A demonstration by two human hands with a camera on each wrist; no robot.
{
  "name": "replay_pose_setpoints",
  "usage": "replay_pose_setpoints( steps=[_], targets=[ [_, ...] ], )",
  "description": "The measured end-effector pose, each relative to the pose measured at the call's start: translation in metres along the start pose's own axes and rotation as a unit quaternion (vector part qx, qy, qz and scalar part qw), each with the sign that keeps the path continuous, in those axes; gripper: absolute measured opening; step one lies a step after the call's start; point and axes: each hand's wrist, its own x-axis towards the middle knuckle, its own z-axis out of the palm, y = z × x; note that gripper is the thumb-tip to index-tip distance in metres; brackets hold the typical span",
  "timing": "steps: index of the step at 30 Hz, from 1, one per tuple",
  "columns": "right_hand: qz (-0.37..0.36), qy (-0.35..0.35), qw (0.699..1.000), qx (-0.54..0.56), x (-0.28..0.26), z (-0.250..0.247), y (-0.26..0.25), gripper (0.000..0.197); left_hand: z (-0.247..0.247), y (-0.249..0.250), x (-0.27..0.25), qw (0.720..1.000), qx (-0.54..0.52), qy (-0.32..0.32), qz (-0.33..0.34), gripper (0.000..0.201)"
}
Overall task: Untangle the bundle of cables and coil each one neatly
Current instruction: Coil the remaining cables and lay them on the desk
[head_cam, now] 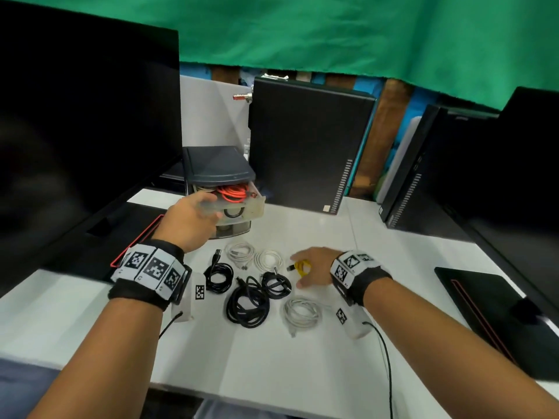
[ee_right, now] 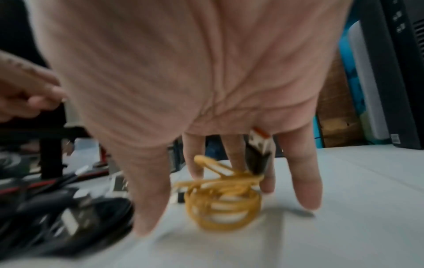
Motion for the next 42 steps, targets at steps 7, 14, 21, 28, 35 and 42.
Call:
replay_pose_setpoints(
  steps=[7,14,21,28,35,42],
  targets=[
    [-0.015,0.054,0.998,0.032,0.003,-0.003,0.013,0.034,0.000,-0.007,0.006,1.000,0.012,0.005,0.024,0.031],
    [-0.107,0.200,0.963,0.147,-0.004,-0.105,-0.032,0.038,-0.002,-0.013,0.011,0.995,-0.062,0.075,0.020,0.039],
    [-0.159,0.197,0.964,0.085,0.019,-0.134,-0.132,0.035,-0.003,-0.016,0.011,0.996,-0.035,0.074,0.039,0.011],
    [-0.175,0.207,0.962,0.028,0.052,-0.106,-0.149,0.016,-0.006,-0.018,0.011,0.996,-0.041,0.067,0.047,0.009],
    [-0.167,0.312,0.935,-0.026,0.063,-0.087,-0.150,0.028,-0.006,-0.016,0.009,0.995,-0.028,0.079,0.055,0.008],
    [-0.185,0.236,0.942,0.151,0.060,-0.085,-0.149,0.024,-0.012,-0.021,0.009,0.994,-0.055,0.088,0.045,0.011]
  ],
)
